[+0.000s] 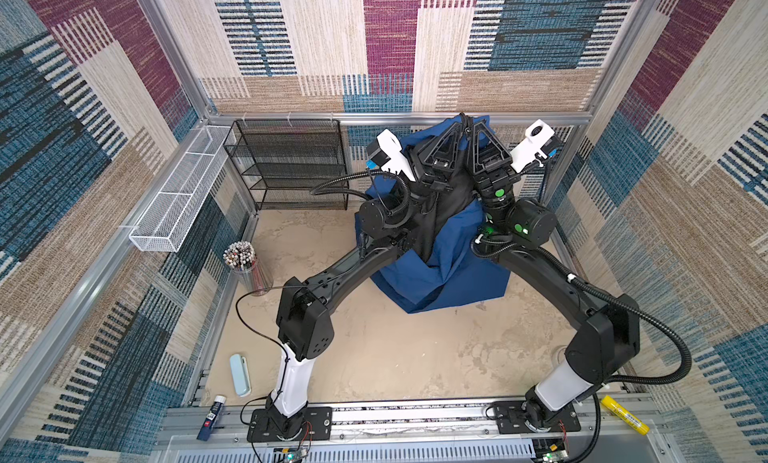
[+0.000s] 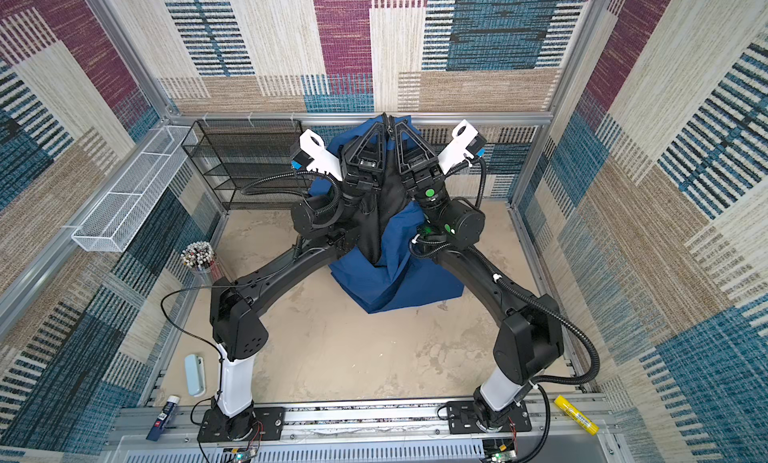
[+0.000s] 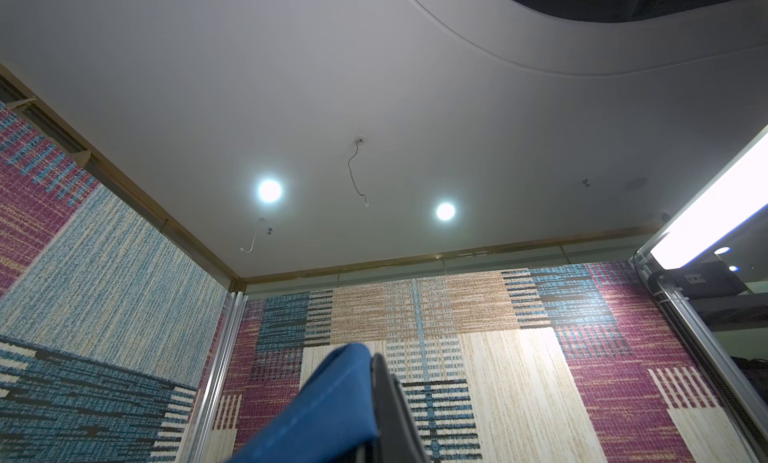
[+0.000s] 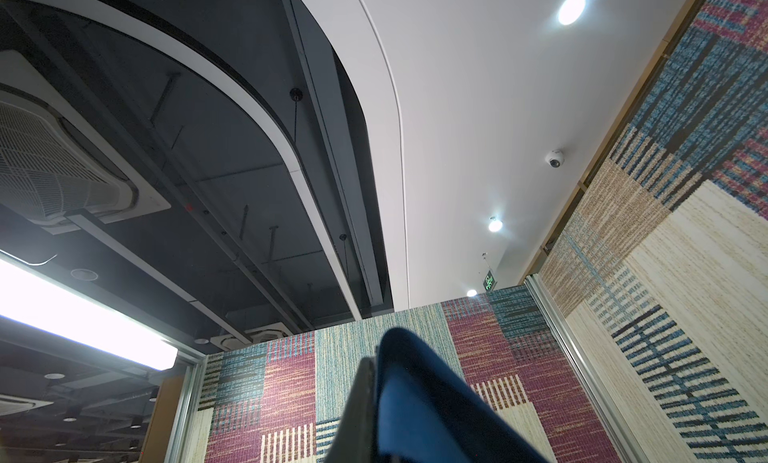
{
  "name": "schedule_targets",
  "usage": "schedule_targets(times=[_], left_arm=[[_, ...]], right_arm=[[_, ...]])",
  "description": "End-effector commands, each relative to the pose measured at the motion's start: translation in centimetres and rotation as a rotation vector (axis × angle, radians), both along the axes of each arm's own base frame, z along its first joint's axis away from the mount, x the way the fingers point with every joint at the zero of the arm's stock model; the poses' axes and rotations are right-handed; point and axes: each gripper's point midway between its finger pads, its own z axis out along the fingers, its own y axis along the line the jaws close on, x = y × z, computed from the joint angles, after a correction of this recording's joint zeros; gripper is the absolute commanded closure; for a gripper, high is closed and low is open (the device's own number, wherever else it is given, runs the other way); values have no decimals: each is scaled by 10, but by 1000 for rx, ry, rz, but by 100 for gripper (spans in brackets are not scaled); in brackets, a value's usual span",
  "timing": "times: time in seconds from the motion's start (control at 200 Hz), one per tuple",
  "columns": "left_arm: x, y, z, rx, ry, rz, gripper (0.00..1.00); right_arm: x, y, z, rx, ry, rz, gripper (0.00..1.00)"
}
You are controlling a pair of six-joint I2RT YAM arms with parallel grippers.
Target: Zip up the jacket
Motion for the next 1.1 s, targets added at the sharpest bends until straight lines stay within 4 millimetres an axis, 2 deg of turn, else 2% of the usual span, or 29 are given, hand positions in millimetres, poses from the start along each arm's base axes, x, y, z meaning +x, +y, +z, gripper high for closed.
schedule_targets(times=[0.0,0.676,1.092], left_arm=[[-10,5,4,-24,-44,16,100],[-12,0,0,-11,-54,47,100],[-16,5,3,-14,-63,77,100]], right_arm=[[-94,-49,10,207,-402,12,100],[-91,-50,10,230,-392,3,100],[-90,-53,6,238,-369,-33,100]])
